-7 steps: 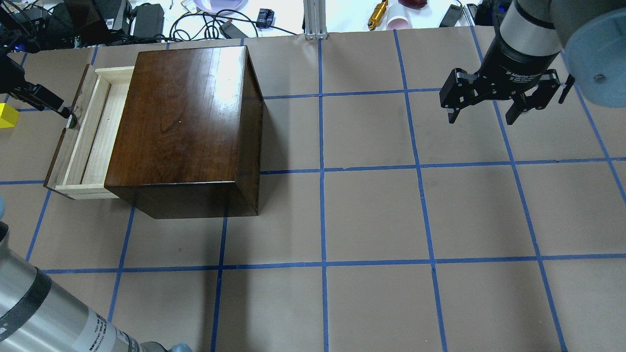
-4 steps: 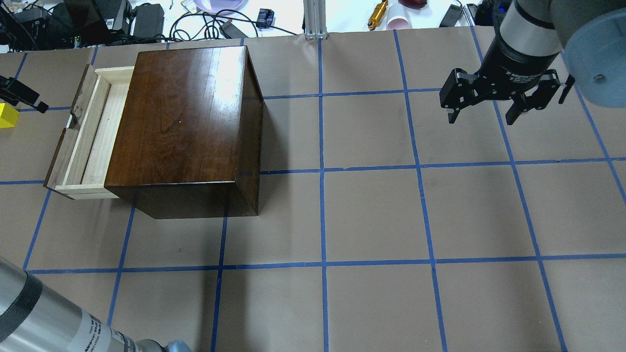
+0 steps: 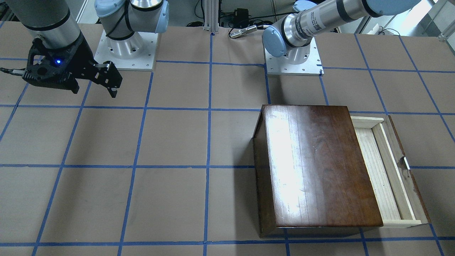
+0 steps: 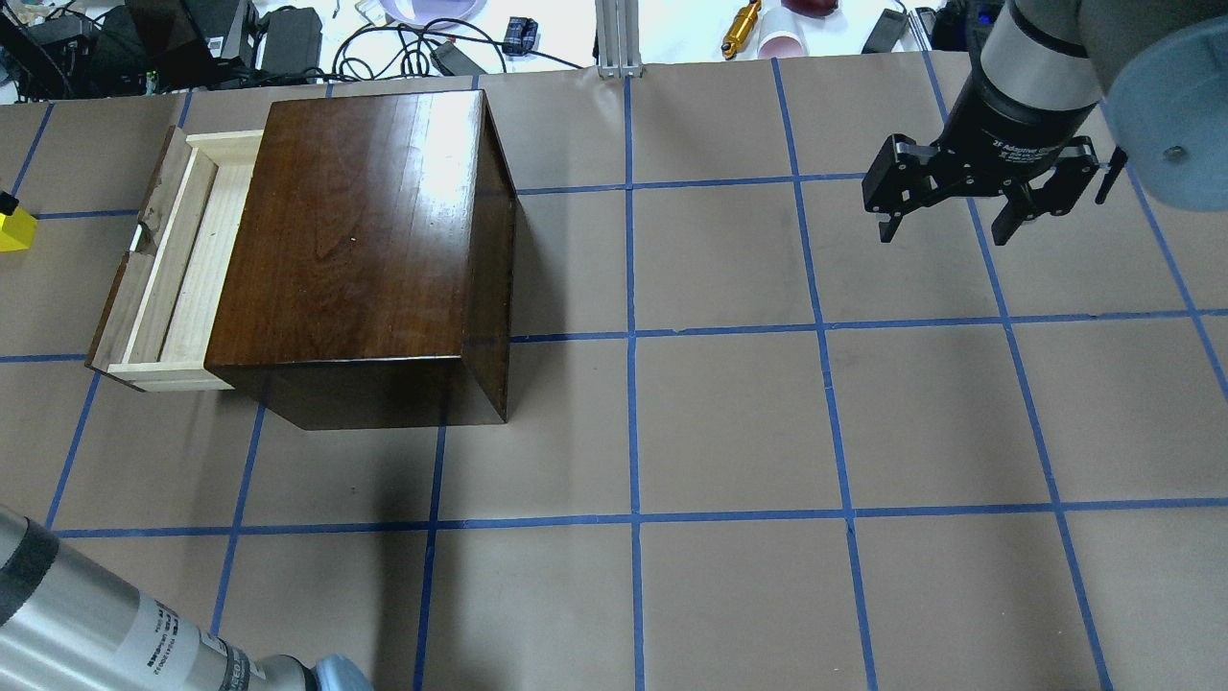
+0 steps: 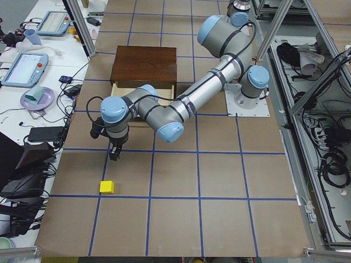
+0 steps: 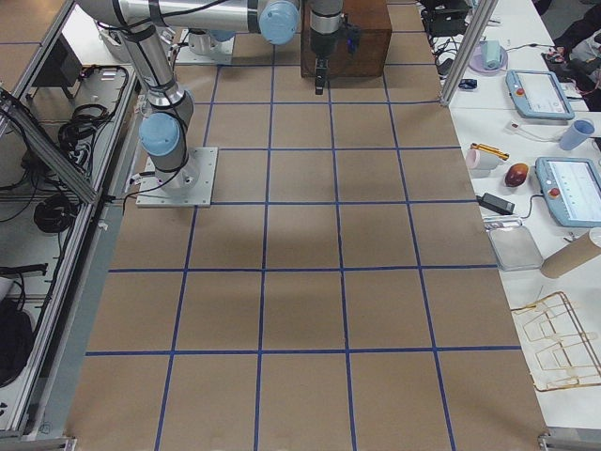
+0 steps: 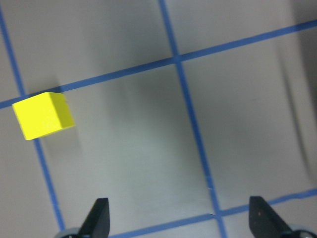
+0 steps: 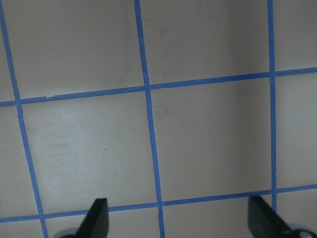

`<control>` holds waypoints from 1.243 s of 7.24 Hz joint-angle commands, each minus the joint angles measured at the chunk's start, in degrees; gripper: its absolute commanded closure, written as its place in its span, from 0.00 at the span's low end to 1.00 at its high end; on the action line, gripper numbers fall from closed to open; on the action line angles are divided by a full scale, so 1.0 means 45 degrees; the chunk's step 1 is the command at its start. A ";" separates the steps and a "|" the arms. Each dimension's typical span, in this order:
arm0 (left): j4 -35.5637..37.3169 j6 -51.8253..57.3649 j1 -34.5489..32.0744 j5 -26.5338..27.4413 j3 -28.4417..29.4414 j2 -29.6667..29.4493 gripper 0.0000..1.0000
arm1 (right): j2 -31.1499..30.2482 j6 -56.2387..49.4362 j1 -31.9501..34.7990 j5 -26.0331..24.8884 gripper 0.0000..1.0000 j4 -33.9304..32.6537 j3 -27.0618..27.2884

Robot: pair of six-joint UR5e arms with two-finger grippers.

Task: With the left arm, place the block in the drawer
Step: 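Release the handle and move the left gripper down to the yellow block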

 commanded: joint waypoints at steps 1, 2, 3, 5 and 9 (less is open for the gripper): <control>0.0518 -0.0363 0.0099 -0.0119 0.1665 -0.1670 0.00 | 0.0000 0.0000 0.0007 0.0000 0.00 0.0000 -0.0003; 0.0538 -0.0365 0.0118 -0.0120 0.2545 -0.2431 0.00 | 0.0000 0.0000 0.0007 0.0000 0.00 0.0000 -0.0003; 0.0751 -0.0403 0.0157 -0.0139 0.3327 -0.3174 0.00 | 0.0000 0.0000 0.0007 0.0000 0.00 0.0000 -0.0003; 0.1396 -0.0481 0.0158 -0.0198 0.4017 -0.4174 0.02 | 0.0000 0.0000 0.0007 0.0000 0.00 0.0000 -0.0003; 0.1748 -0.0462 0.0371 -0.0296 0.4682 -0.5210 0.02 | 0.0000 0.0000 0.0007 0.0000 0.00 0.0000 -0.0003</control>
